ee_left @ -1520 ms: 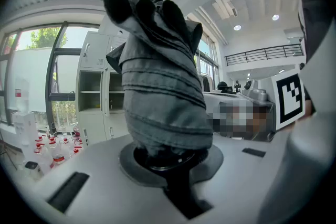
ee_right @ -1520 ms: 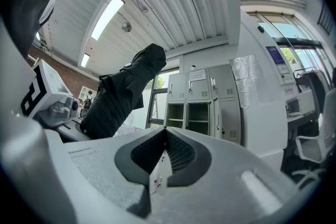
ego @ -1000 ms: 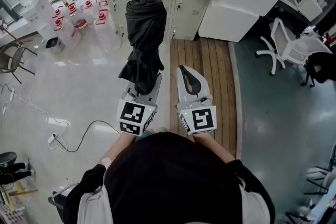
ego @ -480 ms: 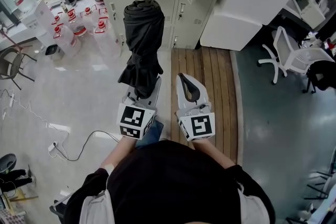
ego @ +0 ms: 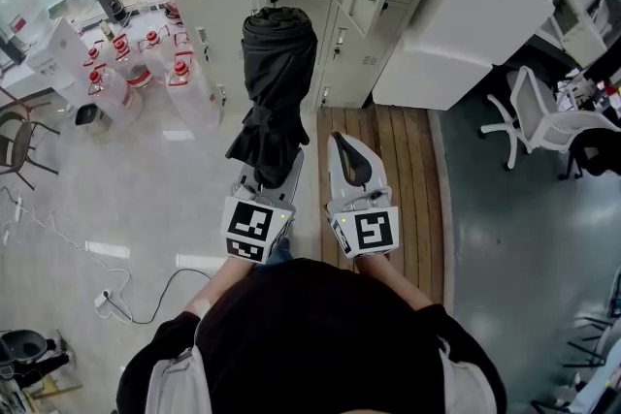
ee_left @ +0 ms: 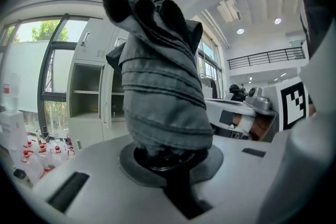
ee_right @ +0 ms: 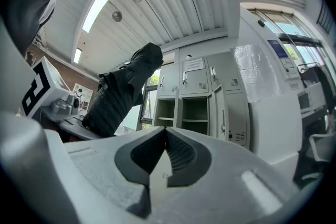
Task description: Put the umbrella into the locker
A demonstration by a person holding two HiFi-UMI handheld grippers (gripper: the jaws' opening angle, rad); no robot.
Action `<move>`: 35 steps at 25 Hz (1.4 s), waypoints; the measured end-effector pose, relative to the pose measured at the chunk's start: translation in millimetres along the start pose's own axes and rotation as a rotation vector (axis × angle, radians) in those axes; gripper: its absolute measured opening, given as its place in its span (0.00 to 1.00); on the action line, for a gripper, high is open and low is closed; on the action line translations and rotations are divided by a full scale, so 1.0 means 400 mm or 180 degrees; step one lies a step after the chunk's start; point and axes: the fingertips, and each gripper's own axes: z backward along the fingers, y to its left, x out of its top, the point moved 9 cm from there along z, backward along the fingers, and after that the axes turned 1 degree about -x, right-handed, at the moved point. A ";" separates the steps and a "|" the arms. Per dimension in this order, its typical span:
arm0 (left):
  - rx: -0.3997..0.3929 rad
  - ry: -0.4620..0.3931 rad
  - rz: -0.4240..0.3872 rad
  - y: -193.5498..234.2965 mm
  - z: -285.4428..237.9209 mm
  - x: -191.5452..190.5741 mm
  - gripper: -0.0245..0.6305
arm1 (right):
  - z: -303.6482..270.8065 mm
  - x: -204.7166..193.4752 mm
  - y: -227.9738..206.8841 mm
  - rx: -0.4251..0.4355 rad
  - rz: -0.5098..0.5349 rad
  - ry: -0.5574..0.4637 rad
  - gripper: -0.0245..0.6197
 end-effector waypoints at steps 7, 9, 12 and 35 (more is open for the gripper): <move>-0.0156 0.0069 -0.0020 0.141 -0.107 0.010 0.11 | -0.167 -0.026 -0.028 -0.0143 -0.0032 -0.0003 0.04; -0.0216 0.0067 -0.0035 0.171 -0.137 0.014 0.11 | -0.204 -0.031 -0.035 -0.0184 -0.0056 -0.0009 0.04; -0.0270 0.0084 -0.0057 0.207 -0.180 0.024 0.11 | -0.245 -0.047 -0.049 -0.0222 -0.0053 0.0031 0.04; -0.0341 0.0055 0.0039 0.423 -0.631 0.108 0.11 | -0.669 -0.133 -0.354 -0.0109 -0.0072 -0.0010 0.04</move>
